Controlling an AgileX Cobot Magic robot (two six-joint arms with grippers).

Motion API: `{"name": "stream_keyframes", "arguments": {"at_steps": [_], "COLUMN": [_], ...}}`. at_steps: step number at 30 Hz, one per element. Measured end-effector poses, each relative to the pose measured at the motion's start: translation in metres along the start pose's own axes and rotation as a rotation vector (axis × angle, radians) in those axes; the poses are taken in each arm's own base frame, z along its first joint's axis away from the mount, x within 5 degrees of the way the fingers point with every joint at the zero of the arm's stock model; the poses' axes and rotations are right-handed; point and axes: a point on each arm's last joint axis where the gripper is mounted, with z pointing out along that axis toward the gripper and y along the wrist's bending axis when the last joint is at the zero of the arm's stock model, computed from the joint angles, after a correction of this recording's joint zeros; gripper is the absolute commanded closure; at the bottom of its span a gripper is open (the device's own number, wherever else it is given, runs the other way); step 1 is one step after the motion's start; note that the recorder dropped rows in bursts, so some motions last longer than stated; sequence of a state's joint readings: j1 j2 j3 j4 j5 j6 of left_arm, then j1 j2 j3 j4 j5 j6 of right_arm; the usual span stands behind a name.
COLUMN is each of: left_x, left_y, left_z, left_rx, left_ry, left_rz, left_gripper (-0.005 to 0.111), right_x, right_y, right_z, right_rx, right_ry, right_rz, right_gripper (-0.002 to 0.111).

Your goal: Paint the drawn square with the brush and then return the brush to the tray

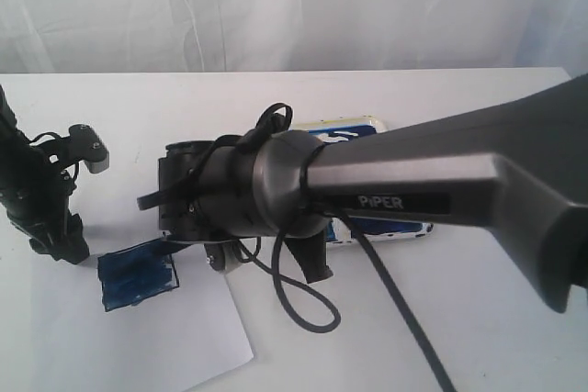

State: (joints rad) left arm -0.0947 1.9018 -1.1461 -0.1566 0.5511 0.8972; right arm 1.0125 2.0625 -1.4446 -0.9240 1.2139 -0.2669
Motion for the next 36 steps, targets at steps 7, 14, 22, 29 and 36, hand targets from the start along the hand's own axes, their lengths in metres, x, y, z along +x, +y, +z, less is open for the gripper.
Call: {"name": "stream_keyframes", "arguments": {"at_steps": [7,14,22,29,36], "left_x": [0.0,0.0,0.0,0.0,0.0], "left_y": [0.0,0.0,0.0,0.0,0.0], "left_z": [0.0,0.0,0.0,0.0,0.0], "left_rx": [-0.002,-0.002,-0.001,-0.003,-0.003], "left_ry": [-0.001,-0.001,-0.002,-0.003,-0.003], "left_rz": [0.0,-0.008,-0.02,-0.022,-0.024], "left_gripper": [0.043,0.043,0.043,0.043,0.043], "right_x": [0.005,0.001,-0.011,-0.01,-0.007], "right_y": [0.001,0.007,0.013,0.01,0.009], "right_z": [-0.008,-0.006,0.01,0.01,0.014], "right_rx": [-0.061,-0.1,-0.063,-0.021,-0.029], "right_ry": [-0.036,-0.045,0.011,0.021,0.031], "right_rz": [-0.009,-0.027,0.019,0.042,0.1], "right_gripper": [0.108,0.108,0.108,0.108,0.108]}}
